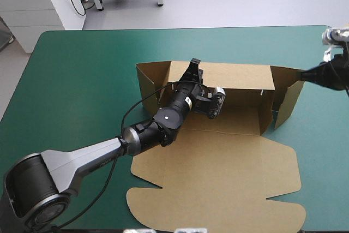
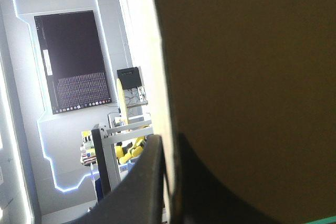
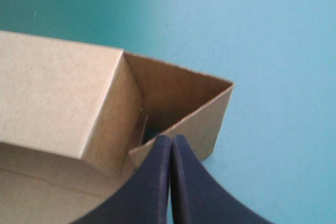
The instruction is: Fold the box
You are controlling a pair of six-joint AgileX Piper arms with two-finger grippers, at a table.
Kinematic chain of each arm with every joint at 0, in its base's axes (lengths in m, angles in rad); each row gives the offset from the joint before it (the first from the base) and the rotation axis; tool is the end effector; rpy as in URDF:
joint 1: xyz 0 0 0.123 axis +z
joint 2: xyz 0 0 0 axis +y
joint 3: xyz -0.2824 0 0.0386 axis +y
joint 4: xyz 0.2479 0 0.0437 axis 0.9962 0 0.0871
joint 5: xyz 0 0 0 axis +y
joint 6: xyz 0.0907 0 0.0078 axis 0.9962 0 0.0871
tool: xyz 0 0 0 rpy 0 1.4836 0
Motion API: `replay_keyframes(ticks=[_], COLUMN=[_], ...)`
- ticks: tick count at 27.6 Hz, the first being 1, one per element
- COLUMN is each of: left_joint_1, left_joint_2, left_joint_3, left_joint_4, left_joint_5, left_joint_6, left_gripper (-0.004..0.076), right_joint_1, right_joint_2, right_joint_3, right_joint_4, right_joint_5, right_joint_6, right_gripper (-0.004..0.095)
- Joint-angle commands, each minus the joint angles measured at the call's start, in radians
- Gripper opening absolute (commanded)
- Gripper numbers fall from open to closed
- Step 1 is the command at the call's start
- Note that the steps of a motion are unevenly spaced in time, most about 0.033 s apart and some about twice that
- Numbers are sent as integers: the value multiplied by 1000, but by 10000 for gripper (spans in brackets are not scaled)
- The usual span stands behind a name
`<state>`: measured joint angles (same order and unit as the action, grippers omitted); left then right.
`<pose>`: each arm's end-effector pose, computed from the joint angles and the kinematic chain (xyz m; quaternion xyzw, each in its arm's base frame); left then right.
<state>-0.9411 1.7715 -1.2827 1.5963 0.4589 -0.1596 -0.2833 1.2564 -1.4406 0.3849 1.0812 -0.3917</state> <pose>0.2735 -0.3067 0.2833 0.7038 0.4179 0.3168 0.4792 0.2448 -0.0398 0.4315 -0.0286 0.9111 0.0587 0.4069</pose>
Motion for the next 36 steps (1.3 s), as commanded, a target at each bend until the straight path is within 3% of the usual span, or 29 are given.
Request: replay_keyframes(ticks=[1,6,18,36], left_joint_1=[-10,-10,-10,-10], left_joint_2=[3,8,8,8], left_joint_3=[1,1,1,1], left_joint_4=[-45,-45,-45,-45], left_joint_5=[-29,-29,-27,-13], left_joint_6=[2,2,2,2], left_gripper=[-8,-8,-8,-8], right_joint_1=[-5,-5,136,143], right_joint_2=[104,330,478,472], right_joint_3=[-148,-270,-309,-307], right_joint_4=[-17,1,-36,-34], right_joint_5=[-74,-108,-188,64], right_joint_6=[-14,-40,-68,-68], right_gripper=[-15,-15,-15,-15])
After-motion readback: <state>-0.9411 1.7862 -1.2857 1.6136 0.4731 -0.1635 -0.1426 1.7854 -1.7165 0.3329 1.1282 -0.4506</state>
